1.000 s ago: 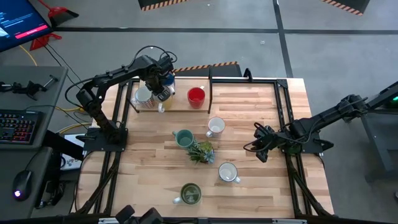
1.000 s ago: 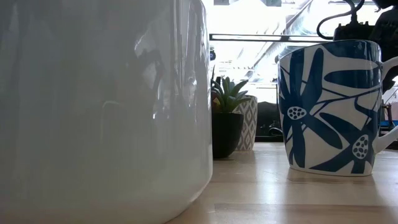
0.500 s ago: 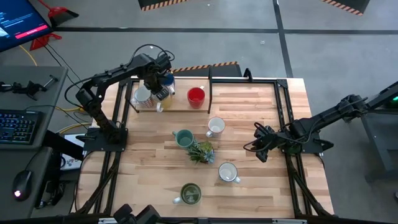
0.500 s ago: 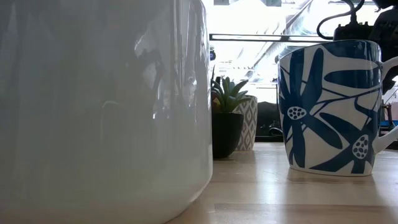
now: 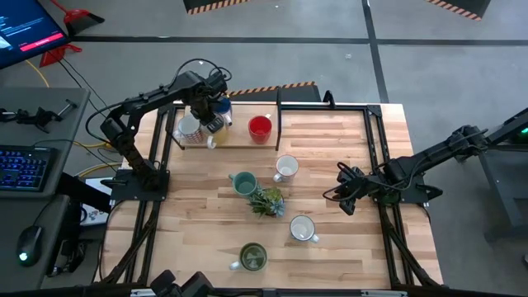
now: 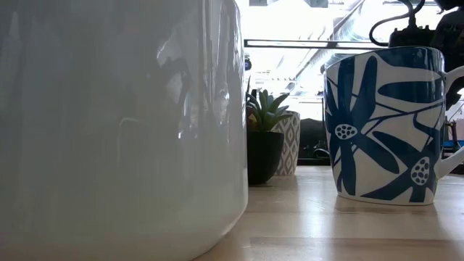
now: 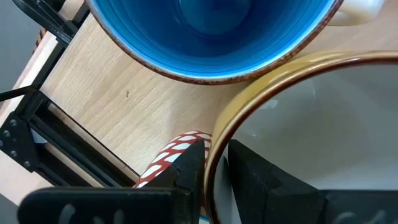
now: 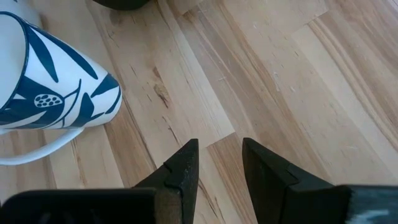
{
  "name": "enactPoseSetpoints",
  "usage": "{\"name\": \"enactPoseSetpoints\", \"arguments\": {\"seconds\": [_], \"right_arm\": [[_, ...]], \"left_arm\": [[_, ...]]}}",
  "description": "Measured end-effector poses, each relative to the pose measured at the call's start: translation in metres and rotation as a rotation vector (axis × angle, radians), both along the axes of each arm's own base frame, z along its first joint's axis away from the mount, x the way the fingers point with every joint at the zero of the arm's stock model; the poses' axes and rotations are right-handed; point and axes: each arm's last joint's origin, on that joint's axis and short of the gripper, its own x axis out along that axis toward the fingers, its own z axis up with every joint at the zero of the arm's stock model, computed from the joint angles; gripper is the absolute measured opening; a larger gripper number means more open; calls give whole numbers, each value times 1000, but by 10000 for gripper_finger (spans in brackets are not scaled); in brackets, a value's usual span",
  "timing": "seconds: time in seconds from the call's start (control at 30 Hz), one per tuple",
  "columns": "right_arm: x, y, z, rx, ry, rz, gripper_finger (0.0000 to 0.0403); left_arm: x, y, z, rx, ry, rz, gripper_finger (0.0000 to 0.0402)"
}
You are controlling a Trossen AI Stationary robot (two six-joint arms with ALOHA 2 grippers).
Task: Place coffee mugs
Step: Put the yellow mug on the shelf
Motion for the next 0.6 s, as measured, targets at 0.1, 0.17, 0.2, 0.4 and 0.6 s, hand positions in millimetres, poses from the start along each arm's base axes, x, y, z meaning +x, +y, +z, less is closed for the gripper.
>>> {"name": "enactPoseSetpoints", "arguments": {"seconds": [0.1,0.17,0.2,0.4,0.6], "right_arm": [[0,0,0,0,0,0,103],[0,0,0,0,0,0,103],[0,0,0,0,0,0,103],[0,0,0,-8,-3,-2,103],[0,0,0,-13,-4,-5,103]], "left_arm": [[0,0,0,2,3,-6,63],[0,0,0,3,4,-6,63],[0,0,0,5,5,-6,63],[0,0,0,11,7,-7,63],[2,3,0,35,-14,-2,63]]}}
